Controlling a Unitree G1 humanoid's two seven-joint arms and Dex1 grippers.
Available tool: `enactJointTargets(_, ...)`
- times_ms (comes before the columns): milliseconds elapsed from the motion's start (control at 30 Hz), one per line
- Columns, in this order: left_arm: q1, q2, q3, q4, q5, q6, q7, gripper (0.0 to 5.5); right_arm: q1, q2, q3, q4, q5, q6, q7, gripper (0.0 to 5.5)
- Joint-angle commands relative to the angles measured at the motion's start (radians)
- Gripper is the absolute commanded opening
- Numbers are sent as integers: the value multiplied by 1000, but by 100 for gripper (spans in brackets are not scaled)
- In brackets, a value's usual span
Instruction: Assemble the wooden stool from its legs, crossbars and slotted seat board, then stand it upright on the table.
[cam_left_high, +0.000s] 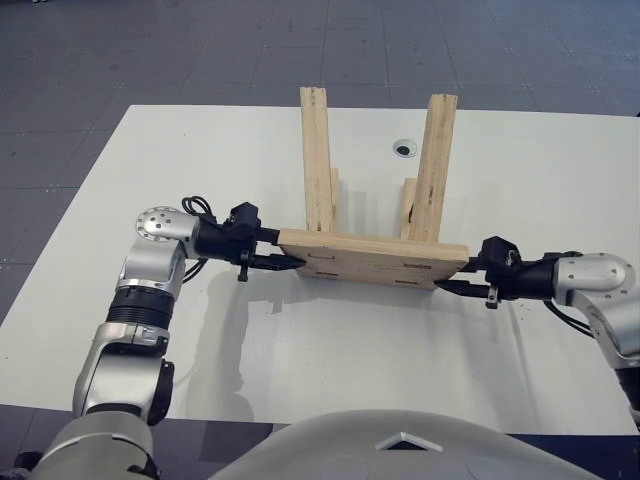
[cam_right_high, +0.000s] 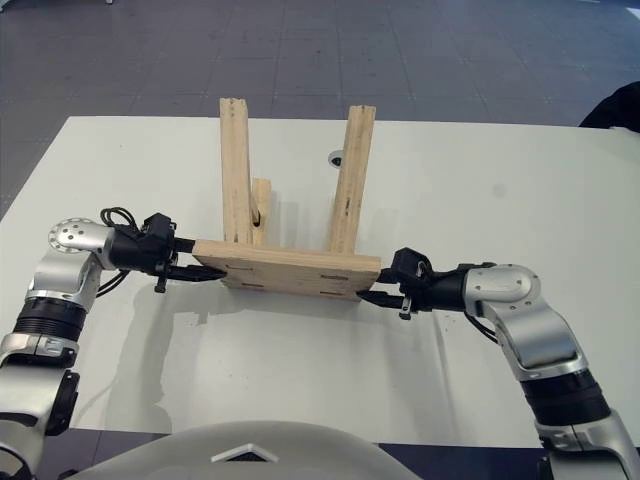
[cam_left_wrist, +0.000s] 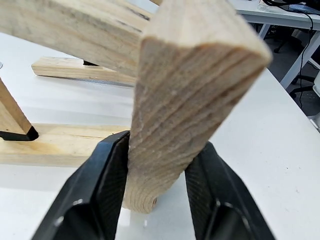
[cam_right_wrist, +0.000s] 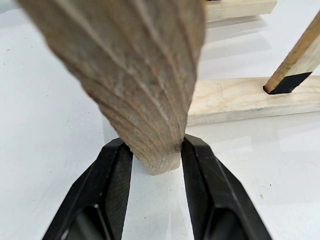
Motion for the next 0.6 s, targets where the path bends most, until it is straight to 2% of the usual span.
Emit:
enactJointTargets(33,-23,28,-6,-27,-37,35,-21,157,-26,22,-25,-37,37,11,-3,141)
enactJointTargets(133,-8,52,-13,-79,-71,75,-21,156,-44,28,-69,-91,99,60,-2,141)
enactJointTargets(233,18,96,5,-208,-173,222,-21,149,-66,21,-158,-179,271,202,15,141)
enactJointTargets(367,17,246,94,-463,-463,614,-20,144,-60,-80,-307,-274,619,460,114,141)
enactJointTargets(467,-114,305,174,-488,-653,892,-9,134,-106,-148,-394,-265,864,614,149,140)
enactJointTargets(533,-252,288,198,-400,-719,1060,45,131,-197,-155,-428,-175,1051,705,56,134)
enactJointTargets(600,-377,239,217,-291,-746,1223,147,131,-332,-128,-422,-18,1217,763,-121,131)
